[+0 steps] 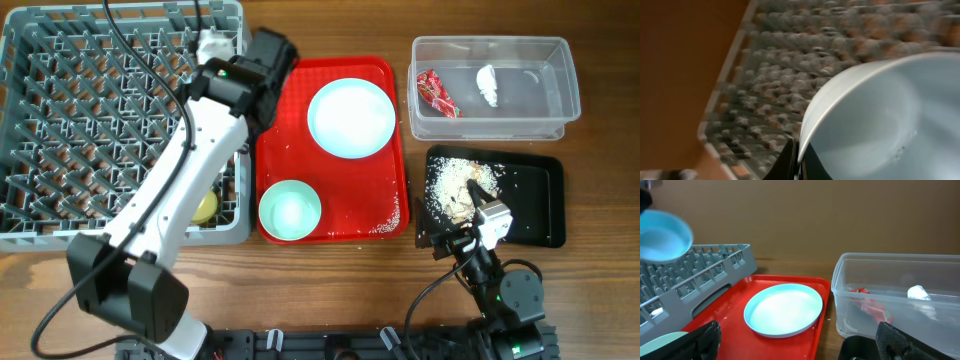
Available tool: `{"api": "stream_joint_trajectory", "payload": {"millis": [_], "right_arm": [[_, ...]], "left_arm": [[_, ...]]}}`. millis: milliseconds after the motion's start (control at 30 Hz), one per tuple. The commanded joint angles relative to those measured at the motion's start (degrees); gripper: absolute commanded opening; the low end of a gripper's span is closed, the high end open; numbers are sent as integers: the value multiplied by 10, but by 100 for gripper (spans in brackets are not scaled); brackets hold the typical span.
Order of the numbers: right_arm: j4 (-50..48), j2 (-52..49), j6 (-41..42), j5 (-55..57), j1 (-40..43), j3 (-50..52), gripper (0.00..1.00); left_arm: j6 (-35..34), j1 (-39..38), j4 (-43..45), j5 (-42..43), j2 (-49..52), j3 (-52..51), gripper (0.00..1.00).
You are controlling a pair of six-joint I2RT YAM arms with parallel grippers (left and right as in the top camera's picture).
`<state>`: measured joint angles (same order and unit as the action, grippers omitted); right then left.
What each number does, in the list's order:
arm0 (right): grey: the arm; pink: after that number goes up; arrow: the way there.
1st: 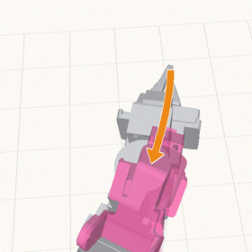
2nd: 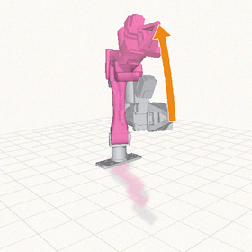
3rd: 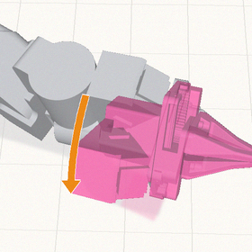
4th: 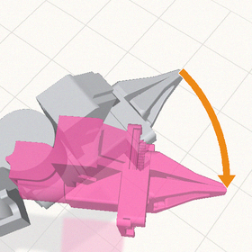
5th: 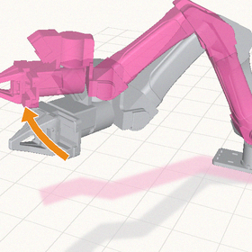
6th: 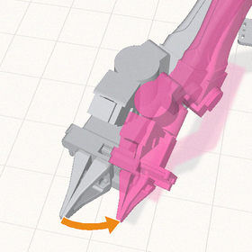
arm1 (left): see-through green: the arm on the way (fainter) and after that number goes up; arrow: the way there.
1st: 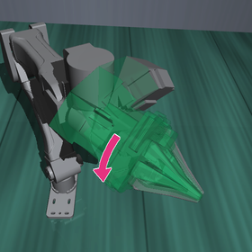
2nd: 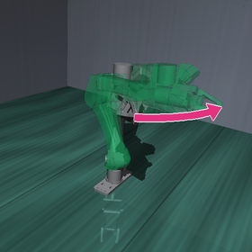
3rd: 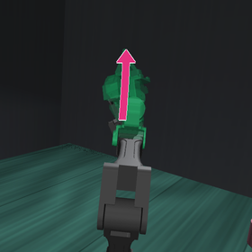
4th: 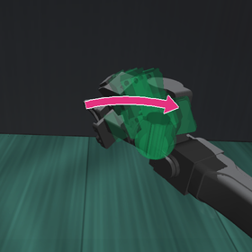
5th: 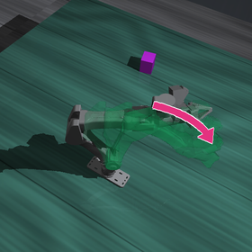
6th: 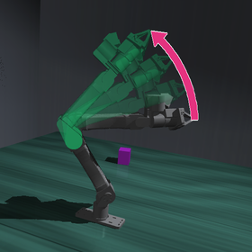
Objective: Sort waste into correct bins and load items into the dishwasher rack
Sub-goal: 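Lower the light-blue bowl into the gray rack and open the left gripper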
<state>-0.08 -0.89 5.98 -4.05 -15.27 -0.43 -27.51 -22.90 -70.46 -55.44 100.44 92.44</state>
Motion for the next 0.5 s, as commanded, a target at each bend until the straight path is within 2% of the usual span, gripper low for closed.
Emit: {"api": "stream_joint_trajectory", "payload": {"millis": [0,300,467], "right_arm": [[-2,7,4,-4,2,1,100],[-2,7,5,-4,2,1,100],[-2,7,4,-4,2,1,100]], "left_arm": [[-4,44,38,-154,30,-66,4],[-4,41,80,-149,86,-101,4],[-1,-5,79,-147,91,-101,11]]}}
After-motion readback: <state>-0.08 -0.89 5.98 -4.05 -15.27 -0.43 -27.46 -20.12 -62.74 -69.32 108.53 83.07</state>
